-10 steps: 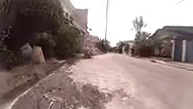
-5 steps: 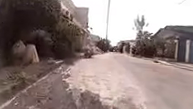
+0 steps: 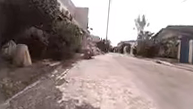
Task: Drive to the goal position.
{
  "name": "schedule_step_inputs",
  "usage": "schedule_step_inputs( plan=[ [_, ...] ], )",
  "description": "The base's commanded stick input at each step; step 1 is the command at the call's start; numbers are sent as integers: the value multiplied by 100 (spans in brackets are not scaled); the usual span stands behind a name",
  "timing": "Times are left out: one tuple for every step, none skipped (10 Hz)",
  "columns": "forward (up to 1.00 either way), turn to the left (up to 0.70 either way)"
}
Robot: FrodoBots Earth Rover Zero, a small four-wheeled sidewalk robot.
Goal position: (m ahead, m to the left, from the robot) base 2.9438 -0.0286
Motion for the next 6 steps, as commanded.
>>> schedule_step_inputs(
  plan=[
    [70,-2],
    [70,0],
    [70,0],
    [70,0],
    [70,0],
    [70,0]
  ],
)
